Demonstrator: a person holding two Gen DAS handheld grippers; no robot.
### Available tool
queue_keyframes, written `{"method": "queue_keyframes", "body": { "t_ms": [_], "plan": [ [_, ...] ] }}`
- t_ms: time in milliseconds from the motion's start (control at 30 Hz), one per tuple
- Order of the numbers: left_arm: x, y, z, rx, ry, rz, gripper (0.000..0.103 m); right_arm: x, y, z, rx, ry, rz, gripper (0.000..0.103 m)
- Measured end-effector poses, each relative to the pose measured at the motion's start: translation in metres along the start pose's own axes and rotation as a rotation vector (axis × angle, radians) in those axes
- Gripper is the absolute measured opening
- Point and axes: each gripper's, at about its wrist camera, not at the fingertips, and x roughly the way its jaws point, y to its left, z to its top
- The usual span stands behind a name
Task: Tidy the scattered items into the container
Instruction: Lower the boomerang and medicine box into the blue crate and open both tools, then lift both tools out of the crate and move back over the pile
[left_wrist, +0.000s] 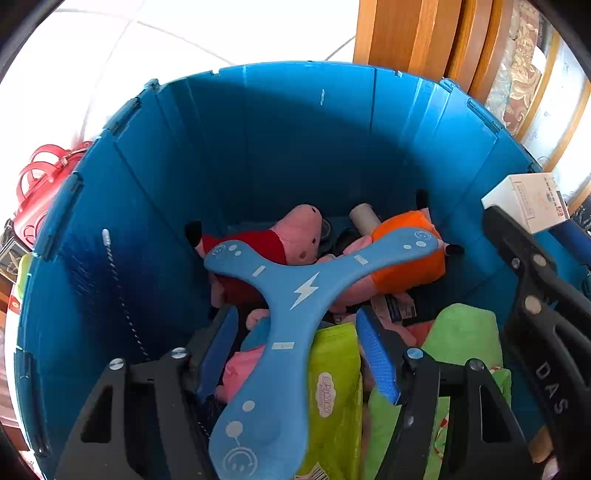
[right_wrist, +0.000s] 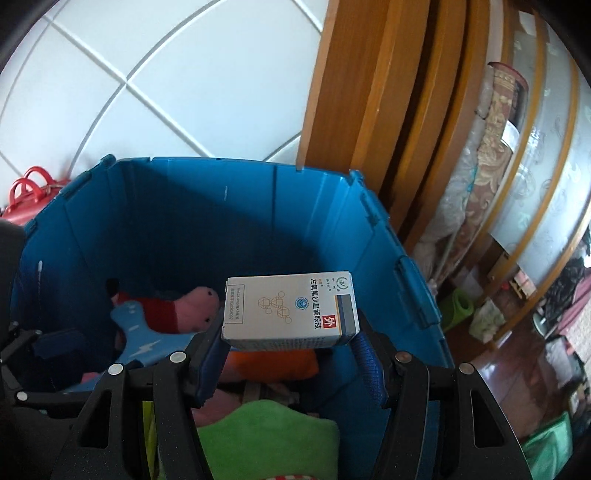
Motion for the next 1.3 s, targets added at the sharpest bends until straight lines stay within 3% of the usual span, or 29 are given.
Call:
{"method": "queue_keyframes", "body": {
  "t_ms": [200,300,467,833,1000,1200,1300],
  "plan": [
    [0.004,0.004,-0.004,0.022,0.0,0.023,0.066,0.001,0.001,-0.003,-0.012,-0.019,0.013,0.066],
    [0.004,0.004,-0.003,0.026,0.0,0.025,0.066,0.001,0.0,0.0,0.0,-0.027,0.021,0.088],
    [0.004,0.004,-0.004,0.033,-0.004,0.039,0.066,-0.005,0.004,0.004,-0.015,-0.066,0.017,0.102],
    [-0.016,0.008,-0.005,-0.007,-0.048,0.036,0.066,-0.014,-0.004,0.012,0.006,-0.106,-0.022,0.103],
    [-0.056,0.015,-0.012,-0.045,-0.134,0.022,0.066,-0.038,-0.012,0.016,0.05,-0.139,-0.002,0.103],
    [-0.123,0.029,-0.042,-0.071,-0.293,0.062,0.066,-0.103,-0.03,0.012,0.129,-0.276,0.073,0.103],
    [-0.154,0.04,-0.063,-0.098,-0.373,0.076,0.082,-0.124,-0.033,0.007,0.163,-0.297,0.108,0.103]
  ]
}}
